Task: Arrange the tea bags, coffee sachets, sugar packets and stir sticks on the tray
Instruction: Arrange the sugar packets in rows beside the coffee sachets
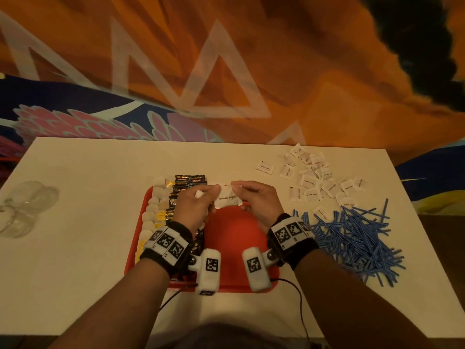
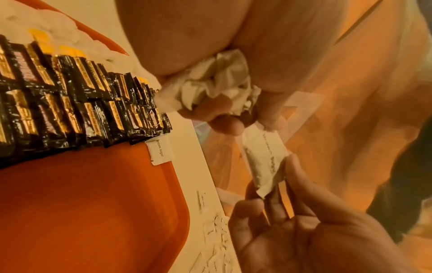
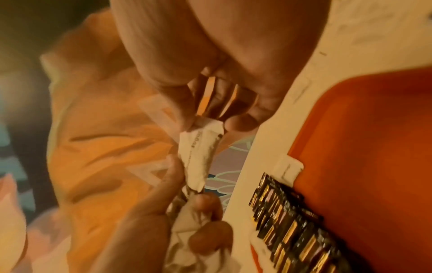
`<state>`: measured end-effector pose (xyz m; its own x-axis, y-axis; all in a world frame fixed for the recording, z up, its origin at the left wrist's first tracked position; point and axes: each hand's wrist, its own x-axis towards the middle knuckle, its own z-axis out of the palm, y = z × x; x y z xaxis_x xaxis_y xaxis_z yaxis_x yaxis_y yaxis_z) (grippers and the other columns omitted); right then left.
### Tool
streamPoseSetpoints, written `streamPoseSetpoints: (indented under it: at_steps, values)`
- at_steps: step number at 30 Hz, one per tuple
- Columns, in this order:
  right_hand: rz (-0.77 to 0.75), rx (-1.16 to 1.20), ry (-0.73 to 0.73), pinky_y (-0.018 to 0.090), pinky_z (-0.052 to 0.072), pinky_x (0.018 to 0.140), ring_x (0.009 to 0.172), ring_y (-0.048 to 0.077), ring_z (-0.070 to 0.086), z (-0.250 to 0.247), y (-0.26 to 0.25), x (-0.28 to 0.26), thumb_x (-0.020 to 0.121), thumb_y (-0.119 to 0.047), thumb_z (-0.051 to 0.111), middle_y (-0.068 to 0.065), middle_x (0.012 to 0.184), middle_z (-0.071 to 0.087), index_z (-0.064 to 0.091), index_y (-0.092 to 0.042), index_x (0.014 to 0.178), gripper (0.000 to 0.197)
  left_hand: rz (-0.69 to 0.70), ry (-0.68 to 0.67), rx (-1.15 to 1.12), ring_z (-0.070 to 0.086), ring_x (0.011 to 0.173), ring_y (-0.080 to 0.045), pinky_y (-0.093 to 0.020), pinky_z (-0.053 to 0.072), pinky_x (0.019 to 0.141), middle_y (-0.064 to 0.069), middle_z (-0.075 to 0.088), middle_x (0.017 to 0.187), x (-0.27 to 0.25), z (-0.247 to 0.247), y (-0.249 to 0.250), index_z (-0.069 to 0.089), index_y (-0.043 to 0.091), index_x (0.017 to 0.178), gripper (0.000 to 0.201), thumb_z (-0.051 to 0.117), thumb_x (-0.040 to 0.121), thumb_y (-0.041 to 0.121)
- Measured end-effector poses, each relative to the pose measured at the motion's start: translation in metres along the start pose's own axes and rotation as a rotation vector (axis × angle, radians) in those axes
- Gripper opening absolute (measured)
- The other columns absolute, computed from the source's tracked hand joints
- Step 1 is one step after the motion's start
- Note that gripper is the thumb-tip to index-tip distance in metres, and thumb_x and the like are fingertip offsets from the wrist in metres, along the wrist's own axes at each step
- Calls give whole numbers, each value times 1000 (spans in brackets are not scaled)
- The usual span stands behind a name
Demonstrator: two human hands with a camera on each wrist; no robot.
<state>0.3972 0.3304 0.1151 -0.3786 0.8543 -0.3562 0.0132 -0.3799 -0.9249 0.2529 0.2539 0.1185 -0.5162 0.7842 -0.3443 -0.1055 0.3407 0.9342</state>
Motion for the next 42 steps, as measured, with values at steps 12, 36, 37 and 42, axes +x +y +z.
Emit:
streamPoseSetpoints:
  at_steps: [12,36,37,42]
  values:
    - [133,-264,14,16,45,49,54,2,63,1,42,24,81,-12,77,6,77,71,69,1,105,28,-37,96,85,53,50,-11,-24,39,42,-1,65,64,15,-12,-19,72,20,89,15,69,93,34]
    - [320,-640,223,20,44,80,89,12,59,-16,99,139,82,-33,76,1,112,70,73,-19,110,31,-314,157,38,49,50,-12,-23,34,40,1,60,69,33,-81,-51,73,18,95,21,64,95,37]
    - [320,-634,231,20,43,79,88,11,57,-15,98,139,82,-31,77,1,113,70,73,-18,110,31,-318,157,37,49,49,-11,-23,34,39,2,60,69,32,-80,-51,73,19,95,21,64,95,37]
    - [330,-592,288,19,46,70,77,9,58,-16,98,138,81,-26,78,-1,105,71,75,-21,103,22,-336,155,12,50,49,-11,-23,34,41,3,63,68,31,-80,-53,74,21,94,20,65,94,39]
